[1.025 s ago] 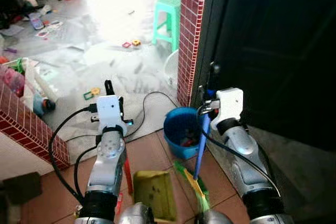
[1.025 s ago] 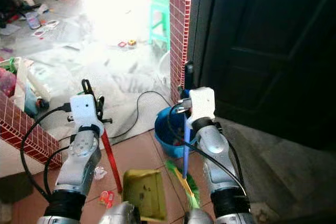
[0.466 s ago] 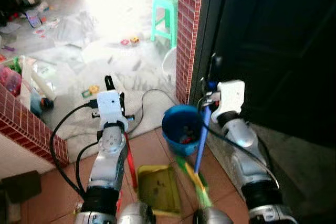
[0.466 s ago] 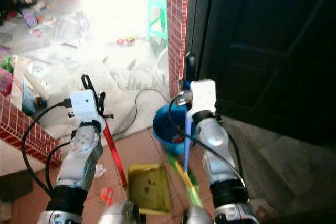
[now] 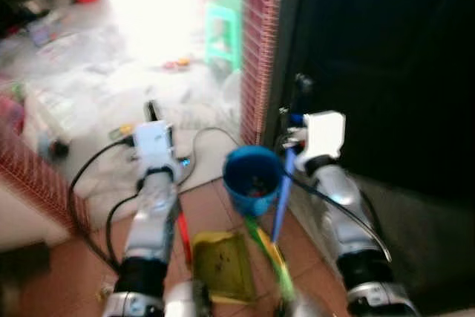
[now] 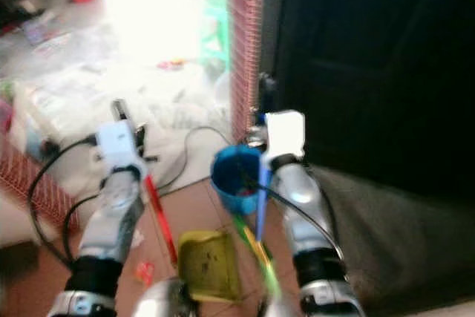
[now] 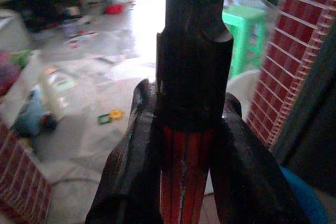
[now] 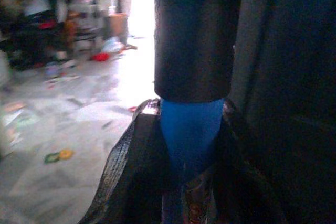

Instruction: Sweep floor

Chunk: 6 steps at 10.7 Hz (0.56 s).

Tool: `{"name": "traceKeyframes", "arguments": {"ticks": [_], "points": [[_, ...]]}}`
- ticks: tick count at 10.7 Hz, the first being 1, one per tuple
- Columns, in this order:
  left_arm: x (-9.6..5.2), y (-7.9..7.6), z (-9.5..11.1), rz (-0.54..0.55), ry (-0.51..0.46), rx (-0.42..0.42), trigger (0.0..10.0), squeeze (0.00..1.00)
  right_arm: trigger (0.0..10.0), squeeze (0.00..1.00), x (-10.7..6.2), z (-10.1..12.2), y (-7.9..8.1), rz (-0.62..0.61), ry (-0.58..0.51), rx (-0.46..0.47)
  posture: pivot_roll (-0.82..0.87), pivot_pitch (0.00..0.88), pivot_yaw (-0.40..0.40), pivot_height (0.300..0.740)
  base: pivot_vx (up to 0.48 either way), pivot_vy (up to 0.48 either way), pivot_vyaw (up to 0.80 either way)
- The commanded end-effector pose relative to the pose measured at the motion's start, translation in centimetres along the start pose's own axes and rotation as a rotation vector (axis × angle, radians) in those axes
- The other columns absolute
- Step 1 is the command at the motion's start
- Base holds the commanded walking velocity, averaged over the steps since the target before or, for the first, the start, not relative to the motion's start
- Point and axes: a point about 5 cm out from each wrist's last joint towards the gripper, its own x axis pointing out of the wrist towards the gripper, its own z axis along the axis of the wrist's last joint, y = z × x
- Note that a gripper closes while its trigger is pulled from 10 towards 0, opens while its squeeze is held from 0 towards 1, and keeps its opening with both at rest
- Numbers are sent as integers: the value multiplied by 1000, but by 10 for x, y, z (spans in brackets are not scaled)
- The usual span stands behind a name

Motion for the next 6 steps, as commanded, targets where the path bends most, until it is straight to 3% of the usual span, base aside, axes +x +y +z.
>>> {"name": "traceKeyframes", "arguments": {"ticks": [1,4,5,6], "points": [[4,3,3,19,-9,1,10000,0,10000,0,7,12,0,18,-50,10,-110,0,71,740,-345,0,0],[12,6,15,41,-50,2,10000,0,10000,0,19,20,-3,101,-42,-14,-104,0,69,740,-245,0,0],[10,9,13,66,-50,15,10000,0,10000,0,22,20,-2,187,-8,-50,-76,0,80,740,0,0,0],[9,7,16,76,-57,18,10000,0,10000,0,24,23,-5,180,5,-98,-48,0,73,740,-330,0,0]]}}
